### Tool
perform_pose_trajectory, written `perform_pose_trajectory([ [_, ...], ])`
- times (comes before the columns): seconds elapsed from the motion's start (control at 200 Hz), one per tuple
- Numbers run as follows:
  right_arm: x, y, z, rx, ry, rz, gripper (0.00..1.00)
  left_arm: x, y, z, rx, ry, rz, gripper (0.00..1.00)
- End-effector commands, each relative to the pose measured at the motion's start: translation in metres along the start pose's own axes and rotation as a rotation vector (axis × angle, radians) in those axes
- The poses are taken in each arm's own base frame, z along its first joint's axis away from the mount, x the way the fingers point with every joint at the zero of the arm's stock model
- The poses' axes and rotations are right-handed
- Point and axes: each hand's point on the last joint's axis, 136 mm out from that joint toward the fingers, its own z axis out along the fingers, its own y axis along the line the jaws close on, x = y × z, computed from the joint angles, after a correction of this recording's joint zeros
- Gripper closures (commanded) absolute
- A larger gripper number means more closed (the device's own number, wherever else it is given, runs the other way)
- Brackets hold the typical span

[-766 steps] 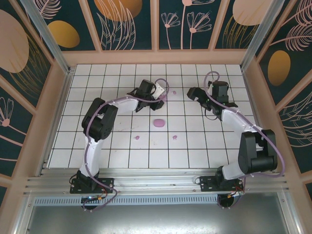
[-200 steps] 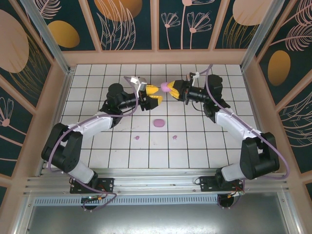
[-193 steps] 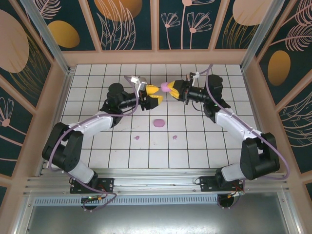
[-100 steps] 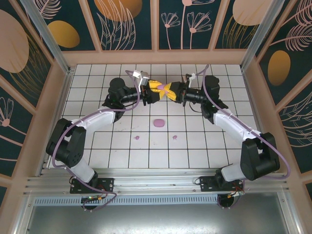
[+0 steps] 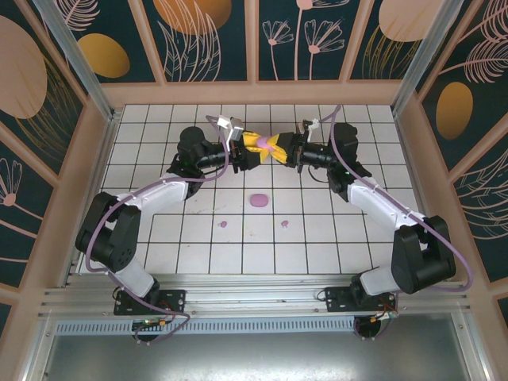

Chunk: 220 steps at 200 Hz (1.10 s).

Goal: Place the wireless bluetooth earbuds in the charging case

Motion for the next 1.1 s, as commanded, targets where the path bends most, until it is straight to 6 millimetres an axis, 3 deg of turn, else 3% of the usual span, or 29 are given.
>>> perform_pose_trajectory([
  [0.0, 0.007, 0.019, -0.003, -0.045, 0.011, -0.047, 0.92, -0.001, 0.0, -0.006, -0.006, 0.004, 0.026, 0.53],
  [0.145, 0.008, 0.018, -0.004, -0.044, 0.01, -0.041, 0.92, -0.002, -0.001, -0.007, -0.007, 0.004, 0.029, 0.56],
  [0.315, 0.01, 0.017, -0.004, -0.045, 0.012, -0.041, 0.92, -0.003, -0.002, -0.008, -0.004, 0.002, 0.031, 0.77],
  [0.455, 0.01, 0.017, -0.005, -0.048, 0.012, -0.037, 0.87, -0.005, -0.003, -0.01, -0.004, 0.002, 0.028, 0.81],
  [0.515, 0.01, 0.016, -0.004, -0.045, 0.01, -0.034, 0.79, -0.005, -0.004, -0.01, -0.004, 0.003, 0.028, 0.83],
  [0.671, 0.006, 0.019, -0.009, -0.025, -0.011, -0.088, 0.41, -0.008, -0.001, -0.015, -0.023, 0.008, 0.012, 0.86],
  [0.791, -0.007, 0.035, -0.03, 0.022, -0.104, -0.246, 0.33, -0.012, -0.002, -0.024, -0.024, 0.012, -0.015, 0.87],
  [0.881, -0.01, 0.061, -0.047, 0.095, -0.2, -0.507, 0.29, -0.015, -0.005, -0.032, -0.012, 0.028, -0.026, 0.88],
  [1.016, 0.012, 0.083, -0.058, 0.161, -0.212, -0.932, 0.26, -0.014, -0.014, -0.037, 0.015, 0.086, -0.025, 0.88],
  [1.096, 0.028, 0.081, -0.054, 0.156, -0.154, -1.079, 0.24, -0.013, -0.021, -0.038, 0.045, 0.12, -0.022, 0.88],
])
